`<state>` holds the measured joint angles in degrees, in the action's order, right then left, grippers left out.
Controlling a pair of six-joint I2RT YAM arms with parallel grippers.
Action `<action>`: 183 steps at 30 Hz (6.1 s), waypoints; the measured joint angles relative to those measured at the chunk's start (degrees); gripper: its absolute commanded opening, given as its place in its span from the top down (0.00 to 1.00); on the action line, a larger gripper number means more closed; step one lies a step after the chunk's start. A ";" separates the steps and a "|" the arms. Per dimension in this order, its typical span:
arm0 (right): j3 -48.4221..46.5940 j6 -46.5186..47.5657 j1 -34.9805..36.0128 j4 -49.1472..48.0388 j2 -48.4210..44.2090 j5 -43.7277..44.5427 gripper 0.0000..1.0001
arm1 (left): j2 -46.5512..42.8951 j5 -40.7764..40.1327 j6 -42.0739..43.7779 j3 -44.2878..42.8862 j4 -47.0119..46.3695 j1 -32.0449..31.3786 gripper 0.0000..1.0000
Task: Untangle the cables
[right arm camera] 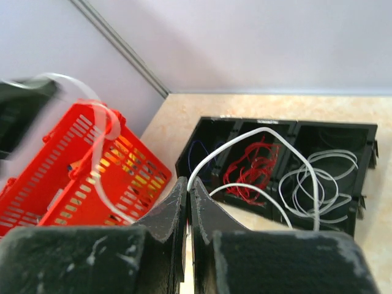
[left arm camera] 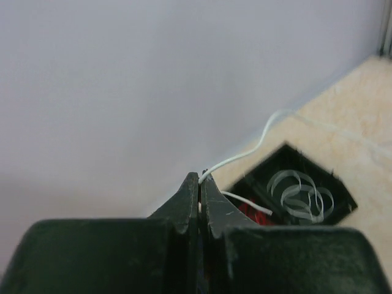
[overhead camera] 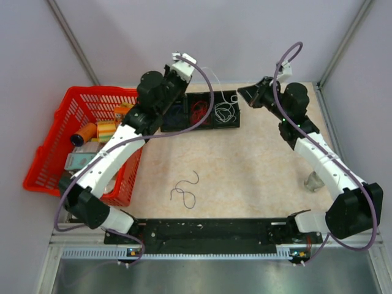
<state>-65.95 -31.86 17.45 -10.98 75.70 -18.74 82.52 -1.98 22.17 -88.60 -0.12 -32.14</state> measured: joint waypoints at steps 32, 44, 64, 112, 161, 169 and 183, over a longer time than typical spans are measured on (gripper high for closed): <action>1.77 -1.77 -0.33 -8.07 15.54 8.94 1.00 | 54.25 7.74 -44.68 -30.99 14.01 1.36 0.59; 1.68 -2.91 -0.39 -10.38 20.94 12.57 1.00 | 44.76 5.64 -44.39 -26.16 20.37 2.27 0.29; -20.41 -3.34 3.30 -2.08 41.27 14.40 1.00 | -10.32 -1.36 -44.72 21.00 15.69 0.48 0.20; 6.10 7.96 7.13 32.20 3.80 19.91 0.17 | 8.11 -21.70 -124.72 32.00 56.76 -20.50 0.39; 11.21 7.63 3.63 26.86 -15.43 20.04 0.17 | -9.03 -27.89 -55.47 19.65 11.32 1.07 1.00; 12.15 7.69 3.48 26.99 -16.50 19.69 0.17 | 5.66 -13.66 -50.12 5.77 1.25 12.26 1.00; 12.31 7.74 3.37 26.86 -16.70 19.61 0.18 | 28.11 -6.56 -63.30 -1.90 -1.70 20.26 1.00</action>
<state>-53.65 -24.12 20.82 15.88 59.00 0.86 110.63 -8.54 -41.12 -90.50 -1.83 -11.88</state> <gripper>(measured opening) 0.825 0.012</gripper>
